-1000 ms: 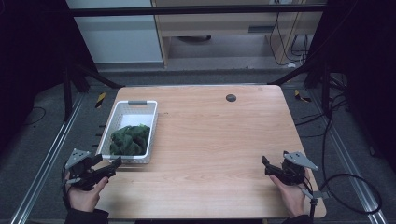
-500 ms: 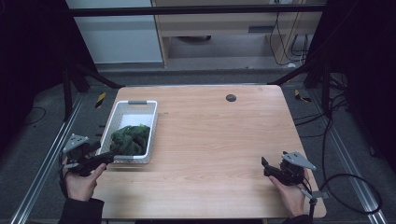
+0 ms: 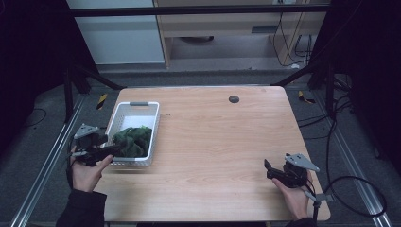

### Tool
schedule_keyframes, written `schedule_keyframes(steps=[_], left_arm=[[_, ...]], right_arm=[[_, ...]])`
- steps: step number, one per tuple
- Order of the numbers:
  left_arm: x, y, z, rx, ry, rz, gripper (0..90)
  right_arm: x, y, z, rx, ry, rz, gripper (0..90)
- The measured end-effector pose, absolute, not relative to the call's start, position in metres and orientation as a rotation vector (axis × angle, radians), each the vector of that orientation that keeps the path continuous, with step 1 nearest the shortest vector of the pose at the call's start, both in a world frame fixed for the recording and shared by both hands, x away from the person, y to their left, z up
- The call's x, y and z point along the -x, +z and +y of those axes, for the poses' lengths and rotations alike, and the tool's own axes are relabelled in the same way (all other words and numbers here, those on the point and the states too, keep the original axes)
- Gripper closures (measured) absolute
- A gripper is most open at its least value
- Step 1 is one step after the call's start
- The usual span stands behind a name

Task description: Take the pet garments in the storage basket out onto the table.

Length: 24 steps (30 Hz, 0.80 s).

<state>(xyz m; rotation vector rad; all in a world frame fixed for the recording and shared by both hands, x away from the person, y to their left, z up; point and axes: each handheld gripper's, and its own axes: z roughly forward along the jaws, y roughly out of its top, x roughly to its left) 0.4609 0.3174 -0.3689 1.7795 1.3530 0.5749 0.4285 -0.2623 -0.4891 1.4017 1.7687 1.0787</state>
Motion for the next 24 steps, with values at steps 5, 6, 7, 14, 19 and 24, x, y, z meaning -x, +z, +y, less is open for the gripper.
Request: schedule_keyframes(steps=[5,6,7,14,19,24], left_arm=[[-0.472,-0.366,0.311,-1.830,0.566,1.351,18.4],[-0.473,-0.366,0.311,-1.834,0.567,1.351,18.4],[-0.475,-0.365,0.310,-1.837,0.567,1.352,18.4],[-0.488,-0.367,0.303,-1.885,0.552,1.362,18.2],[-0.499,-0.371,0.299,-1.926,0.530,1.377,18.0],[-0.507,-0.374,0.298,-1.953,0.520,1.391,18.0]], right_arm=[[-0.429,-0.489,-0.263,-1.401,1.080,1.768,14.0],[-0.429,-0.489,-0.263,-1.403,1.082,1.769,14.0],[-0.429,-0.489,-0.263,-1.403,1.081,1.769,14.0],[-0.429,-0.489,-0.263,-1.413,1.083,1.772,14.1],[-0.429,-0.490,-0.263,-1.417,1.083,1.780,14.0],[-0.430,-0.491,-0.263,-1.417,1.078,1.782,14.0]])
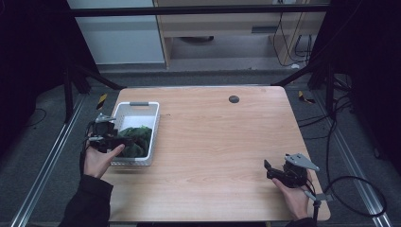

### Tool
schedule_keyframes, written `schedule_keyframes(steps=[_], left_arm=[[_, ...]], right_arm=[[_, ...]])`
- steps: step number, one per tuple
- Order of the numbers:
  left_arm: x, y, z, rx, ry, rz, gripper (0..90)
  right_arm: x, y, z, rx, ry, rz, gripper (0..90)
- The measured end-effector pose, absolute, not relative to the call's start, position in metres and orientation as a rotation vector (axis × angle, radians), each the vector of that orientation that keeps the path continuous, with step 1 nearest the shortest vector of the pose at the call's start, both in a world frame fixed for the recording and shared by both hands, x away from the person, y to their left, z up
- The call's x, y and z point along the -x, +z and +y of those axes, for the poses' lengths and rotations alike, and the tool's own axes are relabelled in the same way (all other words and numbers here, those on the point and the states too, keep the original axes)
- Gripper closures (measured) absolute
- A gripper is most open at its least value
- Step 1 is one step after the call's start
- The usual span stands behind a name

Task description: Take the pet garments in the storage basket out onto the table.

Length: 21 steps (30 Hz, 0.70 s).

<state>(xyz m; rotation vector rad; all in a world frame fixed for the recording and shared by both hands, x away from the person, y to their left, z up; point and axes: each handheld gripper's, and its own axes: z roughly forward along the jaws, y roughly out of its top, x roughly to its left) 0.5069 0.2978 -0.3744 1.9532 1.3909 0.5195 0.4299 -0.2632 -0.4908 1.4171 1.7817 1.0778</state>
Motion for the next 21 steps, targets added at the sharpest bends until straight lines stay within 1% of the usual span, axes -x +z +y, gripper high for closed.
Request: schedule_keyframes(steps=[13,21], left_arm=[[-0.522,-0.379,0.296,-1.999,0.500,1.421,17.7],[-0.535,-0.389,0.289,-2.037,0.478,1.451,17.6]], right_arm=[[-0.431,-0.492,-0.263,-1.417,1.075,1.796,13.7],[-0.431,-0.493,-0.263,-1.416,1.075,1.808,13.5]])
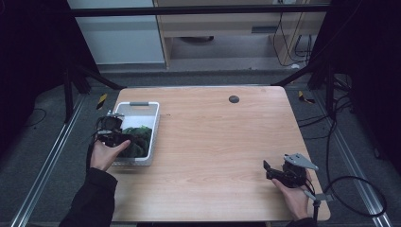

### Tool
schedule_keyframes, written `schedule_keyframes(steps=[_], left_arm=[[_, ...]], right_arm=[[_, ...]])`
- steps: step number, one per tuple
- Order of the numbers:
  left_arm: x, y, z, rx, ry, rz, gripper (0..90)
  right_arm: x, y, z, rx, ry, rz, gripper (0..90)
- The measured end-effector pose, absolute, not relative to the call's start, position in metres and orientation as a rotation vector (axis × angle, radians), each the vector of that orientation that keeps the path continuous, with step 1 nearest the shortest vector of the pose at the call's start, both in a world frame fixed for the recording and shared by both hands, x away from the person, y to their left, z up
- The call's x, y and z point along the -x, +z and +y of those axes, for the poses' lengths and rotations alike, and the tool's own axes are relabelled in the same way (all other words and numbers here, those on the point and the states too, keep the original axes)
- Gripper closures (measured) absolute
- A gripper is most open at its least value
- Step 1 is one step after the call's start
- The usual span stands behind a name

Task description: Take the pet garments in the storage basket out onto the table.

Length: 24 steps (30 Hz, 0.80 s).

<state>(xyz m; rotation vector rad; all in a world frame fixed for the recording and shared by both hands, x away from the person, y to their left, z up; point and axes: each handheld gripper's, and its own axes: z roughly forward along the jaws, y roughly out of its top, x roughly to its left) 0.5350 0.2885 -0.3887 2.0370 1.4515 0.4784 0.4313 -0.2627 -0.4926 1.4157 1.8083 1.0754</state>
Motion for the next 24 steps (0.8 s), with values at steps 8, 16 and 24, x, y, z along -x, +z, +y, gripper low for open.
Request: schedule_keyframes(steps=[8,16,24], left_arm=[[-0.544,-0.396,0.286,-2.067,0.460,1.483,18.0],[-0.554,-0.408,0.285,-2.090,0.436,1.520,20.4],[-0.562,-0.421,0.282,-2.111,0.431,1.552,25.7]], right_arm=[[-0.432,-0.493,-0.262,-1.416,1.071,1.818,13.3],[-0.433,-0.495,-0.261,-1.426,1.069,1.835,13.0],[-0.434,-0.495,-0.259,-1.422,1.066,1.852,13.0]])
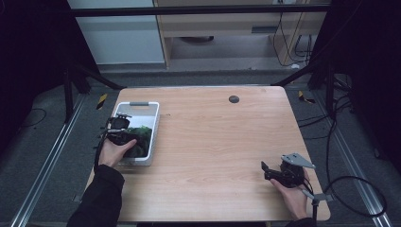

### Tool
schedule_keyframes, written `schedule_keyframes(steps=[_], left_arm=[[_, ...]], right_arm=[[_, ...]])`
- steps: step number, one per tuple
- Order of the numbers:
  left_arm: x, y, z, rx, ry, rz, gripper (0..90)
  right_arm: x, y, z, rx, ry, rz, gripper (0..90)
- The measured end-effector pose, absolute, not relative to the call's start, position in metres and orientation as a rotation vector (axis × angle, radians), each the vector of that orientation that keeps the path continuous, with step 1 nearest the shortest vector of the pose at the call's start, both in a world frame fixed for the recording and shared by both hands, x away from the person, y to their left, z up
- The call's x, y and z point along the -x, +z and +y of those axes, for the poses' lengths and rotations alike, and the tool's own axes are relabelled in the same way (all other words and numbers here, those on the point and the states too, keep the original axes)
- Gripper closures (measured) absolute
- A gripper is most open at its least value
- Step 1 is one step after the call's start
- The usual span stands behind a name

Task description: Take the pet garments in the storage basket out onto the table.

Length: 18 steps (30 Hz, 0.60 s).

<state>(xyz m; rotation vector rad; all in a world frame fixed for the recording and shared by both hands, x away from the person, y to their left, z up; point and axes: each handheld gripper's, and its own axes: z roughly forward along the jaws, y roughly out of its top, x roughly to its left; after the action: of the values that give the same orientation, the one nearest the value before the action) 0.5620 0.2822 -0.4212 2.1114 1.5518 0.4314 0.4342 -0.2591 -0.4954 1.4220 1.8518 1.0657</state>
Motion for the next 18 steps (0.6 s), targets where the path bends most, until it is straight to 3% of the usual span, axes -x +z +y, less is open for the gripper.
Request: schedule_keyframes(steps=[18], left_arm=[[-0.5636,-0.4280,0.2868,-2.116,0.378,1.605,68.5]], right_arm=[[-0.4350,-0.4962,-0.2583,-1.426,1.066,1.868,13.0]])
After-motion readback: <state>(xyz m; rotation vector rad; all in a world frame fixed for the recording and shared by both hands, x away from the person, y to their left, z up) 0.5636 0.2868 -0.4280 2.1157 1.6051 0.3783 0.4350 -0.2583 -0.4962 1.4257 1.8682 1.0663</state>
